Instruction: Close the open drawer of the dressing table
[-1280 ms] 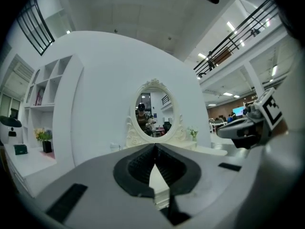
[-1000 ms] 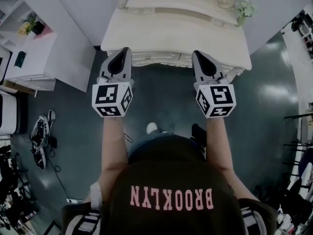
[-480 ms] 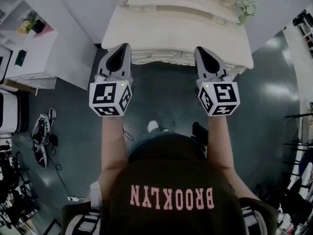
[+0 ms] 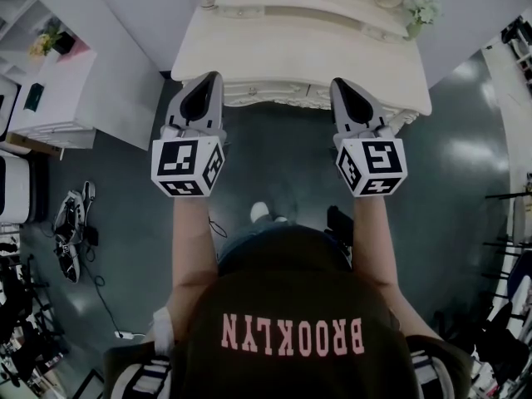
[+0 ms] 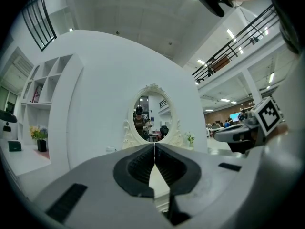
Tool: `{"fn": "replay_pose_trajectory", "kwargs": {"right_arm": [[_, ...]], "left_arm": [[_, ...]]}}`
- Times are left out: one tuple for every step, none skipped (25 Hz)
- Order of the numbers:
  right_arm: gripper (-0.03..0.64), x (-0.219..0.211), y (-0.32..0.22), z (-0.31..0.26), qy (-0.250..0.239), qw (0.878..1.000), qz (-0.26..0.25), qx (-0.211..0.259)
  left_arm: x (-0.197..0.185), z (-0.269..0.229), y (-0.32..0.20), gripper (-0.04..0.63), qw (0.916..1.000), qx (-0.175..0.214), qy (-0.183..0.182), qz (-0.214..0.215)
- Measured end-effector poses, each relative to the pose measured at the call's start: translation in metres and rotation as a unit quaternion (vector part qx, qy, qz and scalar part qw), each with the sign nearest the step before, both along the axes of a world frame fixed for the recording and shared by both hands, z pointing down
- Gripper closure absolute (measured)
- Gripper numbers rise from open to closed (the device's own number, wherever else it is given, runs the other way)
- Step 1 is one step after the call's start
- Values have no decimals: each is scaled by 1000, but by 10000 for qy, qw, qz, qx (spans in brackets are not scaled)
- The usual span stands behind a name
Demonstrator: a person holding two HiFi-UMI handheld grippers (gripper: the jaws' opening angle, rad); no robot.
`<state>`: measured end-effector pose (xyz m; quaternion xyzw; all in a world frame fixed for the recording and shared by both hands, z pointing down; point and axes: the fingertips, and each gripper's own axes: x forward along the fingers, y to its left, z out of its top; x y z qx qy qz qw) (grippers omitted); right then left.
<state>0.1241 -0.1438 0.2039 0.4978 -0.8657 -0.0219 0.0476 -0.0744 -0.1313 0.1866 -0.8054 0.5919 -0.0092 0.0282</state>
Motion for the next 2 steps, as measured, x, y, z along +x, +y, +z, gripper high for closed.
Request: {"fn": "replay_pose_trajectory", "kwargs": {"right_arm": [[621, 1, 0, 0, -1, 10000, 8, 5], [621, 1, -1, 0, -3, 10000, 16, 11]], "left_arm": [[0, 0, 0, 591, 10000, -7, -2, -1], [0, 1, 0, 591, 10000, -15, -4, -3]]}}
